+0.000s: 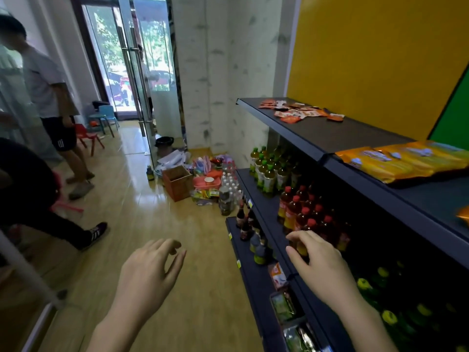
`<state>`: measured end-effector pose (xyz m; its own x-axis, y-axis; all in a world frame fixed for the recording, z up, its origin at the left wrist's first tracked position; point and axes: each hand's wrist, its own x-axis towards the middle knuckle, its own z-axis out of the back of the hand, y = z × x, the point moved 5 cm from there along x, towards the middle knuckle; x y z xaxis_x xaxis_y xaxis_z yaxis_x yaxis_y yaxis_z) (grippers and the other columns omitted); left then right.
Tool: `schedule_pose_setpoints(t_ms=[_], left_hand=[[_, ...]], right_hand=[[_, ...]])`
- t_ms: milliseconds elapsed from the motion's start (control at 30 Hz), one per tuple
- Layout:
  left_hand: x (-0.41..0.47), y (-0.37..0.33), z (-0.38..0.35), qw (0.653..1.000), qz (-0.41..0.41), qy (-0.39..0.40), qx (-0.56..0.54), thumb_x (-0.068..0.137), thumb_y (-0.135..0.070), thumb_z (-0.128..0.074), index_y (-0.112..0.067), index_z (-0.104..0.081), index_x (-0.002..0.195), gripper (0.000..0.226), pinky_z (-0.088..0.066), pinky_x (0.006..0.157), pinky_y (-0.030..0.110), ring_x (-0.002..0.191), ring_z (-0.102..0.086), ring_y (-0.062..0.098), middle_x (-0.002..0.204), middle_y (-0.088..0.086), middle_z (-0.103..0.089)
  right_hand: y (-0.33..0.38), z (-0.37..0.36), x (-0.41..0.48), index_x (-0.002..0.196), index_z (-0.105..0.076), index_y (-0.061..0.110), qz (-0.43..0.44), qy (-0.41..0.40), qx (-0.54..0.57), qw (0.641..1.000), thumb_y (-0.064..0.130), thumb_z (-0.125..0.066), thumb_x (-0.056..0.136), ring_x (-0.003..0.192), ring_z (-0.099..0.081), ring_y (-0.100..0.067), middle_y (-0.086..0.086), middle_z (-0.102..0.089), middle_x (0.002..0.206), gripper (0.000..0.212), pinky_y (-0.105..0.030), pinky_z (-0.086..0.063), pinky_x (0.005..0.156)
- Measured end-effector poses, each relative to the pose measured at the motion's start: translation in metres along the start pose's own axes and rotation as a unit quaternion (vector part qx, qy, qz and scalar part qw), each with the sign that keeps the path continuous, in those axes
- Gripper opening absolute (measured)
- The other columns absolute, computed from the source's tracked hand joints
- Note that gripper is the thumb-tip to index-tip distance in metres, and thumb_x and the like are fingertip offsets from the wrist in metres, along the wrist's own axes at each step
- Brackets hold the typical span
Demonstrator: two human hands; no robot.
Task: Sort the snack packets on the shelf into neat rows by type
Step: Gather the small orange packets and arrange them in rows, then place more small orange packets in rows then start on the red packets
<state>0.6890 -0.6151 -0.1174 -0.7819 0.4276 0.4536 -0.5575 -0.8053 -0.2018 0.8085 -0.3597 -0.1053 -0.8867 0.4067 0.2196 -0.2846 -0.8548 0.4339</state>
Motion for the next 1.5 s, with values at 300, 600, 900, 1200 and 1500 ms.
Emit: schedule_pose_setpoints(t_ms=[300, 600, 900, 1200, 1500], left_hand=[[0.140, 0.072, -0.079, 0.999, 0.000, 0.035, -0.015, 0.078, -0.034, -0.070, -0.024, -0.068, 0.081, 0.011, -0.043, 0.050, 0.021, 0.064, -0.064, 0.010, 0.069, -0.011, -0.066], [0.320, 0.097, -0.128, 0.989, -0.128, 0.042, -0.067, 0.076, -0.032, -0.072, -0.027, -0.066, 0.077, 0.008, -0.037, 0.048, 0.013, 0.059, -0.063, 0.007, 0.070, -0.013, -0.065], [0.428, 0.091, -0.224, 0.966, -0.185, 0.118, -0.134, 0.085, -0.043, -0.058, -0.033, -0.063, 0.084, 0.012, -0.041, 0.051, 0.014, 0.066, -0.060, 0.004, 0.074, -0.015, -0.063], [0.576, 0.008, -0.247, 0.924, -0.308, 0.021, -0.224, 0.087, -0.047, -0.041, -0.022, -0.067, 0.087, 0.036, -0.052, 0.055, 0.024, 0.067, -0.065, 0.010, 0.077, -0.008, -0.068], [0.661, -0.087, -0.250, 0.873, -0.395, -0.003, -0.287, 0.085, -0.045, -0.038, -0.022, -0.065, 0.088, 0.036, -0.044, 0.060, 0.023, 0.073, -0.064, 0.013, 0.078, -0.009, -0.066]], right_hand=[[0.014, -0.068, 0.144, 0.117, -0.053, 0.029, -0.024, -0.002, -0.018, 1.000, 0.036, -0.044, 0.095, 0.110, -0.052, -0.003, 0.017, -0.056, 0.118, 0.025, -0.021, -0.045, 0.087], [0.031, -0.085, 0.275, 0.115, -0.053, 0.034, -0.127, -0.064, -0.017, 0.990, 0.039, -0.044, 0.094, 0.104, -0.054, 0.000, 0.022, -0.055, 0.112, 0.023, -0.022, -0.046, 0.086], [0.015, -0.078, 0.370, 0.113, -0.053, 0.037, -0.173, -0.081, -0.051, 0.980, 0.042, -0.043, 0.094, 0.097, -0.053, 0.003, 0.024, -0.055, 0.104, 0.022, -0.021, -0.048, 0.083], [-0.014, -0.023, 0.473, 0.108, -0.059, 0.034, -0.186, -0.206, -0.058, 0.959, 0.032, -0.049, 0.093, 0.092, -0.054, 0.006, 0.024, -0.059, 0.100, 0.019, -0.010, -0.042, 0.074], [-0.054, 0.025, 0.531, 0.108, -0.060, 0.032, -0.257, -0.256, -0.128, 0.923, 0.033, -0.048, 0.092, 0.101, -0.059, -0.011, 0.015, -0.063, 0.110, 0.020, -0.037, -0.049, 0.085]])
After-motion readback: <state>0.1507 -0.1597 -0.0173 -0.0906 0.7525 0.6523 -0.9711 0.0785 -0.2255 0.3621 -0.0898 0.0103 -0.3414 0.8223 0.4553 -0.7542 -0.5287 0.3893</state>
